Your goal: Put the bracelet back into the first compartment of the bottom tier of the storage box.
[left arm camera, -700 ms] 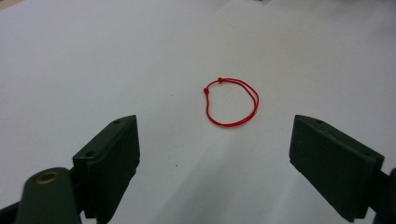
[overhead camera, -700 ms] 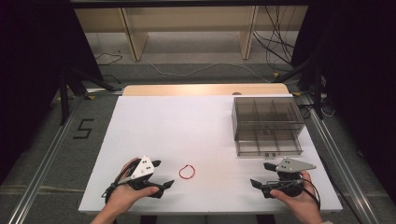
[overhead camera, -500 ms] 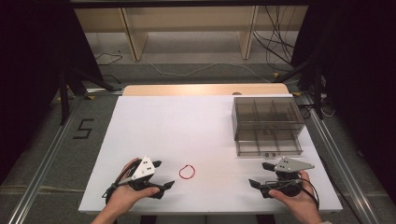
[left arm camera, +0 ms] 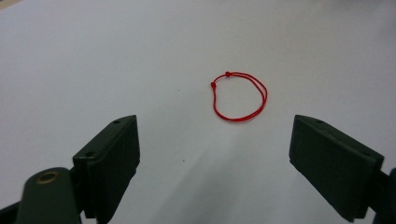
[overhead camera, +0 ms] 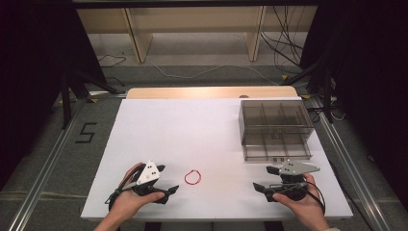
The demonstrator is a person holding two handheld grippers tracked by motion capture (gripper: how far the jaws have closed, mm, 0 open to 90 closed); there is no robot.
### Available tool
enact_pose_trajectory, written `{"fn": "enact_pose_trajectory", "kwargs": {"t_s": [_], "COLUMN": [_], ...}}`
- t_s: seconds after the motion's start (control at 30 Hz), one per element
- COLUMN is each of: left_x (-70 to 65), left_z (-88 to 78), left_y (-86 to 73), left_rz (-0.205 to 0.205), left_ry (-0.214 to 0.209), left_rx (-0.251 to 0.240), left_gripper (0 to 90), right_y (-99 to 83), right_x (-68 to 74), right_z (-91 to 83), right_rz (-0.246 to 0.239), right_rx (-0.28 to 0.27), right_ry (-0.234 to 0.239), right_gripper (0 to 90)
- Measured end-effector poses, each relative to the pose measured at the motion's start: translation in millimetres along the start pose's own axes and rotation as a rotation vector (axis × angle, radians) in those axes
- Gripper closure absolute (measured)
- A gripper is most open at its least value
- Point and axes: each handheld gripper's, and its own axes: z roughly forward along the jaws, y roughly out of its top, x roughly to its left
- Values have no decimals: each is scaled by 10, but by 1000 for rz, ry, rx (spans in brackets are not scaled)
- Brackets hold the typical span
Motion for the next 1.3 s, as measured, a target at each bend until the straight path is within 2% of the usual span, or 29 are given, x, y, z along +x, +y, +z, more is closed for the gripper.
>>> {"fn": "enact_pose_trajectory", "kwargs": {"t_s": [1.3], "left_x": [-12], "left_z": [31], "left_y": [2], "left_rz": [8], "left_ry": [-4], "left_rx": [10], "left_gripper": [162], "right_y": [312], "right_x": [200], "right_z": [420], "right_rz": [-59], "right_rx": [37], "right_ry": [37], "right_gripper": [311]}}
